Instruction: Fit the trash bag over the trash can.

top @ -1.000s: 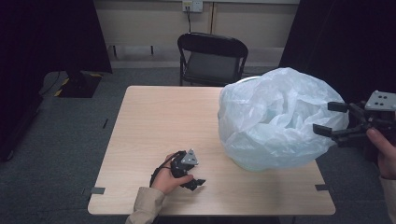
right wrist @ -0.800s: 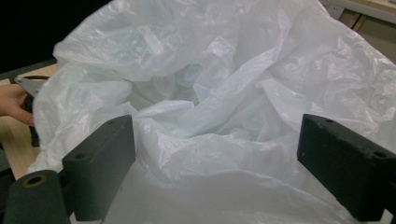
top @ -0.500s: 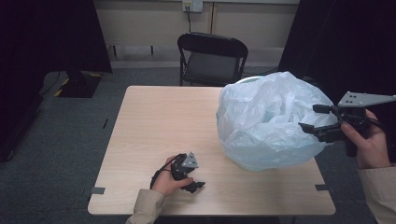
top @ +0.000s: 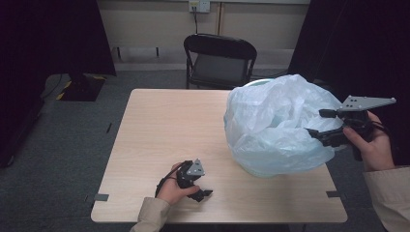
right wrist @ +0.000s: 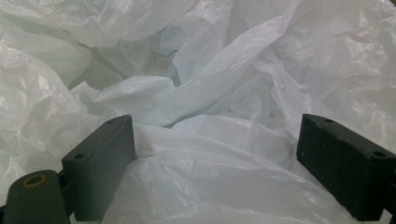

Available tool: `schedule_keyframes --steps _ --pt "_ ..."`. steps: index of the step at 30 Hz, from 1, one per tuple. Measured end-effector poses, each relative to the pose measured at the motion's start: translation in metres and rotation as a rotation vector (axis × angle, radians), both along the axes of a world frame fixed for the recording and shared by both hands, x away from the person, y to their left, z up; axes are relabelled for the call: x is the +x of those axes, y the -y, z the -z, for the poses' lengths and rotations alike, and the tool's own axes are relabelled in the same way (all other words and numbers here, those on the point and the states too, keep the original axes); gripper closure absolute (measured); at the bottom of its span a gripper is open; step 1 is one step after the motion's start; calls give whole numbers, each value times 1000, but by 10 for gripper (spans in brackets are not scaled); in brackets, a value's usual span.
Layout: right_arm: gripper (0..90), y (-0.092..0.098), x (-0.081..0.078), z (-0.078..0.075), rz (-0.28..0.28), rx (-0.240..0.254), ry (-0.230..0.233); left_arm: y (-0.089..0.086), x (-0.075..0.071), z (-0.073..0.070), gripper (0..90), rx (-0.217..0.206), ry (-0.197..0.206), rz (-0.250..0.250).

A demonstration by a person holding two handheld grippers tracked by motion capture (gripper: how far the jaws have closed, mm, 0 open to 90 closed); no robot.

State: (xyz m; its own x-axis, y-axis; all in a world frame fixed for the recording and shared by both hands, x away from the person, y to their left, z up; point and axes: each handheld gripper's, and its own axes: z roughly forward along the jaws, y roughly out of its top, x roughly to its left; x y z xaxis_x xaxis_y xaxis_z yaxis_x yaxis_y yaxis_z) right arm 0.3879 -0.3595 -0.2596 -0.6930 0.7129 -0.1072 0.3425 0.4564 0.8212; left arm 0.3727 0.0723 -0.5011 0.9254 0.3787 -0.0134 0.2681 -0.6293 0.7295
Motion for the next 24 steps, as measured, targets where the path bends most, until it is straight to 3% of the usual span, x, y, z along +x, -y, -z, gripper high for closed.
schedule_keyframes --steps 8,13,19,24 --pt "108 -2 -12 -35 -7 10 67 1 0 0 54 3 -3 3" --pt "107 -23 -9 -54 -58 38 69 2 -1 0 41 5 -4 2" --pt "107 -63 15 -52 -91 63 31 2 0 0 41 6 -5 3" --pt "108 -88 39 -39 -87 26 -9 2 0 0 41 6 -4 3"
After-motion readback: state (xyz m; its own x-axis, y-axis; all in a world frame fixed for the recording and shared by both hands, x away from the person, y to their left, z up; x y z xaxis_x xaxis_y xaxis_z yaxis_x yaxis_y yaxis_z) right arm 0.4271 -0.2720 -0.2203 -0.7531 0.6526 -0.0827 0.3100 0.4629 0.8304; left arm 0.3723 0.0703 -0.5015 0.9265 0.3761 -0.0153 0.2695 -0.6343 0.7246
